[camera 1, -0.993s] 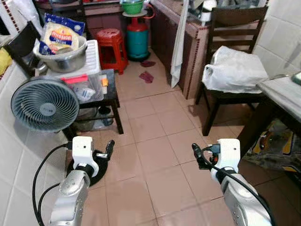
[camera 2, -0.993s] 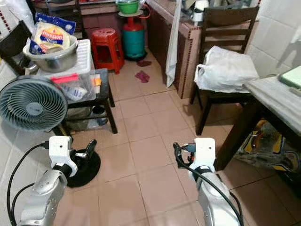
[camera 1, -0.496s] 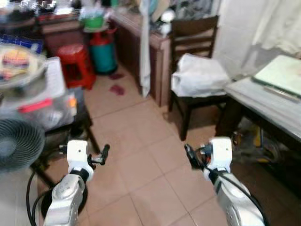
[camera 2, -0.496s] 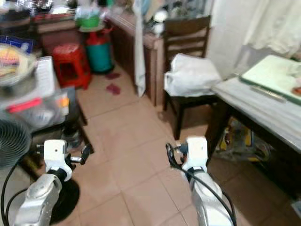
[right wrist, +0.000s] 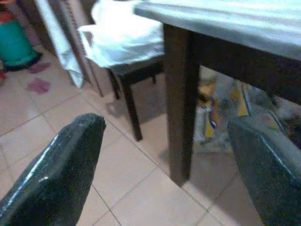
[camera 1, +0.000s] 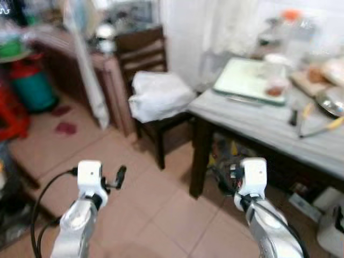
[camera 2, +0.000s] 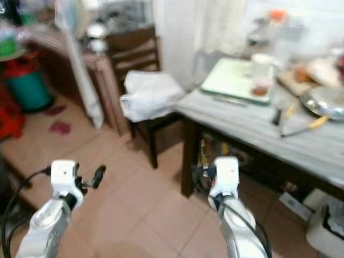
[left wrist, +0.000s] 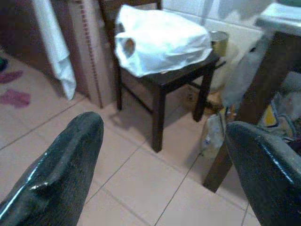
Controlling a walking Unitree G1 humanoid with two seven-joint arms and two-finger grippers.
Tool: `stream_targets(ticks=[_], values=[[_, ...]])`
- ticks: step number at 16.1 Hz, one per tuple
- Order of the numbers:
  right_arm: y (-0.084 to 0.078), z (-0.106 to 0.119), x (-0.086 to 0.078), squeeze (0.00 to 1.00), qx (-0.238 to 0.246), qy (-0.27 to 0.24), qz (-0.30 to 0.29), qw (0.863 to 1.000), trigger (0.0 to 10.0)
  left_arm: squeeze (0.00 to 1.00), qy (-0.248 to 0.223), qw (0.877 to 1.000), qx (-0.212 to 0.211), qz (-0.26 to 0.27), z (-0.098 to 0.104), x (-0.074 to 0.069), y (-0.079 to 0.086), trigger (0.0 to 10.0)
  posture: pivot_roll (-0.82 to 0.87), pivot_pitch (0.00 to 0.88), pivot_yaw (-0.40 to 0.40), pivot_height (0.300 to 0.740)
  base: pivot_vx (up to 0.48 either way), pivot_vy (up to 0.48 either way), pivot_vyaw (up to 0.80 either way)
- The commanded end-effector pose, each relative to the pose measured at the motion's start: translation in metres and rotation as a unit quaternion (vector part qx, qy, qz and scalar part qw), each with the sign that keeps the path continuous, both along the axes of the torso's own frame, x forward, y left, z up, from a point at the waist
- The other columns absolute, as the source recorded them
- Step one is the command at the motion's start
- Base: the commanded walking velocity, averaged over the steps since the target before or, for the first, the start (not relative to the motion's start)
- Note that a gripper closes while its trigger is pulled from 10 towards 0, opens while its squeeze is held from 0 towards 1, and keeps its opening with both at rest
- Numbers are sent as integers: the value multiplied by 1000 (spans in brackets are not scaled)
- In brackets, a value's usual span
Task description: Setting the table
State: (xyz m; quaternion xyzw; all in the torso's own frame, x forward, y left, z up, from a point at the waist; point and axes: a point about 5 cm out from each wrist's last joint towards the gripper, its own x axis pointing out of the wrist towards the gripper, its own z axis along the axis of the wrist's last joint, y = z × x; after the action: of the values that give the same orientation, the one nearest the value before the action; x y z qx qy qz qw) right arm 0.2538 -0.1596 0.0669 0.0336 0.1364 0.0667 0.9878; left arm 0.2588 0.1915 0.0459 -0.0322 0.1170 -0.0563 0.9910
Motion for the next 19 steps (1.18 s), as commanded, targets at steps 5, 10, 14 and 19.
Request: stream_targets(ticks=[5, 10, 14, 19], values=[[-8, 4, -1, 0, -7, -8, -10, 1000, 10000, 0, -9, 1000, 14, 6, 3, 5, -6, 10000, -107, 0, 41, 740, 112, 0, -473], [-8, 4, 0, 0, -8, -9, -7, 1000, 10000, 0, 1, 1000, 15, 12, 0, 4, -8, 10000, -103, 0, 38, 740, 0, 0, 0], [-9, 6, 2, 0, -10, -10, -6, 1000, 10000, 0, 3, 1000, 17, 12, -1, 3, -9, 10000, -96, 0, 34, 740, 0, 0, 0], [-9, 5, 2, 0, -10, -9, -5, 1000, 10000, 0, 7, 1000, 14, 17, -1, 2, -11, 10000, -94, 0, 32, 740, -147, 0, 0]])
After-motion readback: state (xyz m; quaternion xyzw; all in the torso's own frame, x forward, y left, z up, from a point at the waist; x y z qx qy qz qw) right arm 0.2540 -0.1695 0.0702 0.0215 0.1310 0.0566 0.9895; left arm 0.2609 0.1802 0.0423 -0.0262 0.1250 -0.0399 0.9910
